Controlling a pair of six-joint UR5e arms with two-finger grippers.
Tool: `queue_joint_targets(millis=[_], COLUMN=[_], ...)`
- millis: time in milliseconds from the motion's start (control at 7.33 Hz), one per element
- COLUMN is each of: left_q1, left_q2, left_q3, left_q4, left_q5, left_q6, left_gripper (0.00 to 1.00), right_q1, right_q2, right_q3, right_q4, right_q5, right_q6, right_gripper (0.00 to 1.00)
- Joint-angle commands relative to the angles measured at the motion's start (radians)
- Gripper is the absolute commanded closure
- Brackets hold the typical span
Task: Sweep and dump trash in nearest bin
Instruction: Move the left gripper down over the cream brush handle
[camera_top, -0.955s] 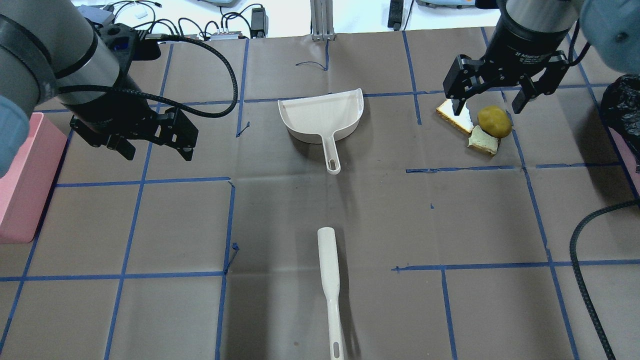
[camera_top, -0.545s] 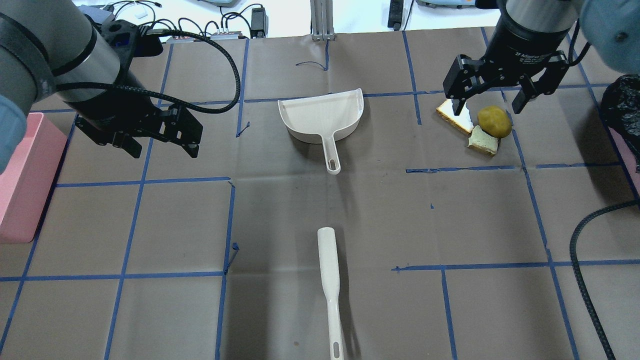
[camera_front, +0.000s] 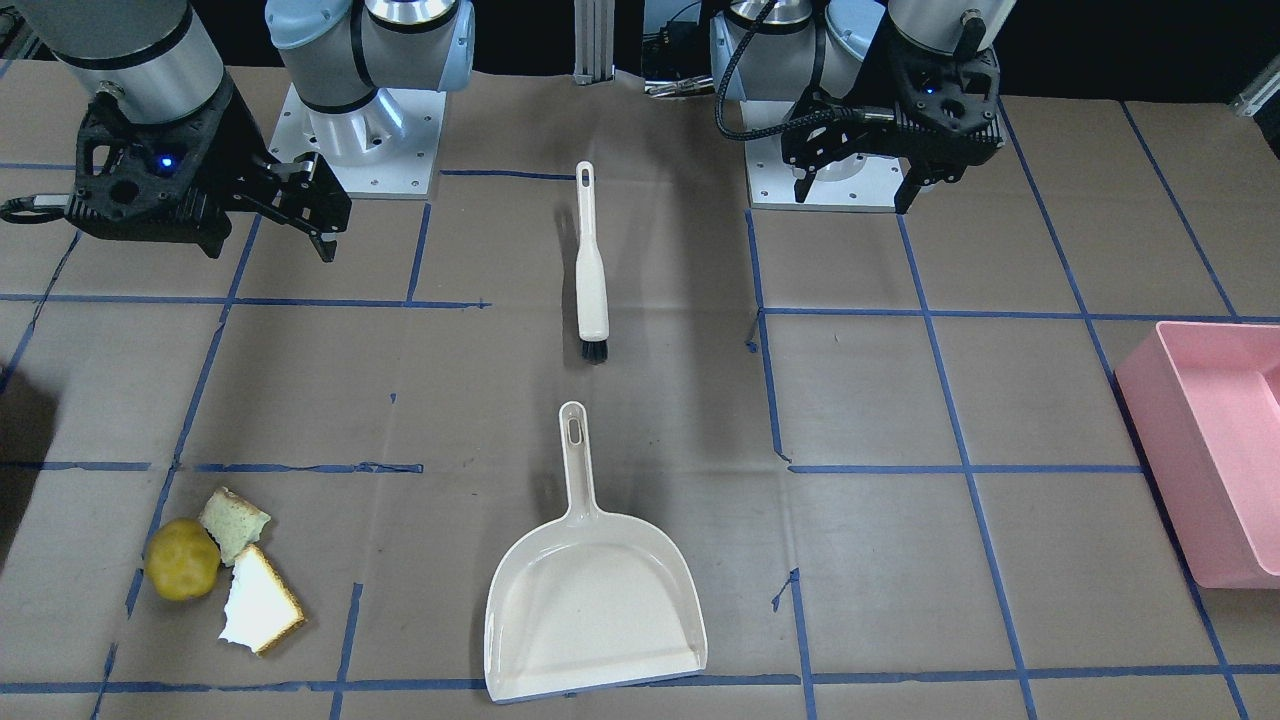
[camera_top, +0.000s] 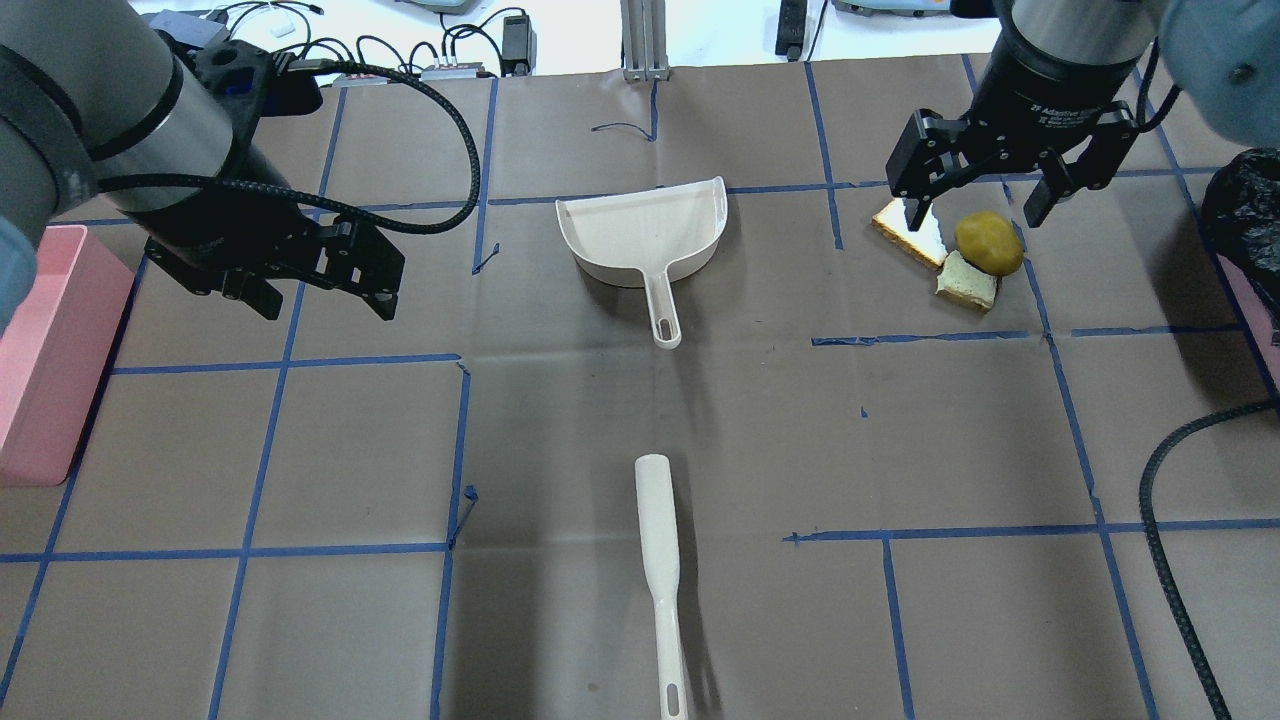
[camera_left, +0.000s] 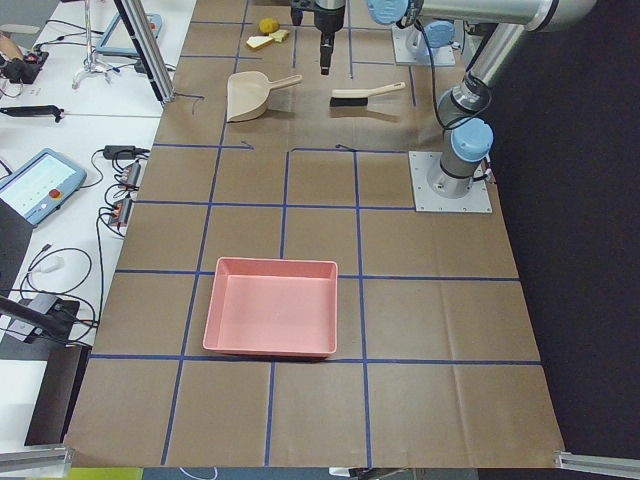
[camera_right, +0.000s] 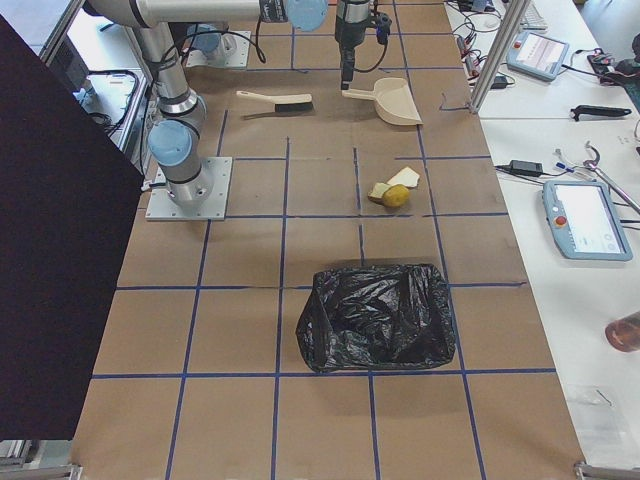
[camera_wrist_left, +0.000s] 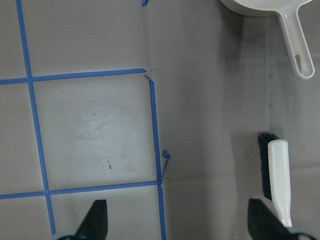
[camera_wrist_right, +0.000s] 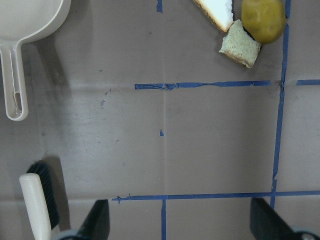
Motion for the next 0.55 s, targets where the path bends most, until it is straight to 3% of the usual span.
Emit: queue_joint_targets(millis=[0,273,409], left_q1=[-0.005,-0.108,-0.189], left_q2=[-0.010,-0.033,-0.039], left_q3=[-0.003,-0.099,-0.139], left_q4=[-0.015,0.003,0.092], left_q5=[-0.007,-0.014,-0.001], left_q6=[-0.008,-0.052,-0.153], left_gripper=[0.00,0.00,0.00], right_q1=[0.000,-0.002,-0.002], right_q2=[0.000,0.000,0.000], right_q3=[0.000,0.000,0.000], right_q4=[0.000,0.000,0.000], right_q5=[0.000,0.000,0.000], right_q6=[0.000,0.000,0.000], right_gripper=[0.00,0.00,0.00])
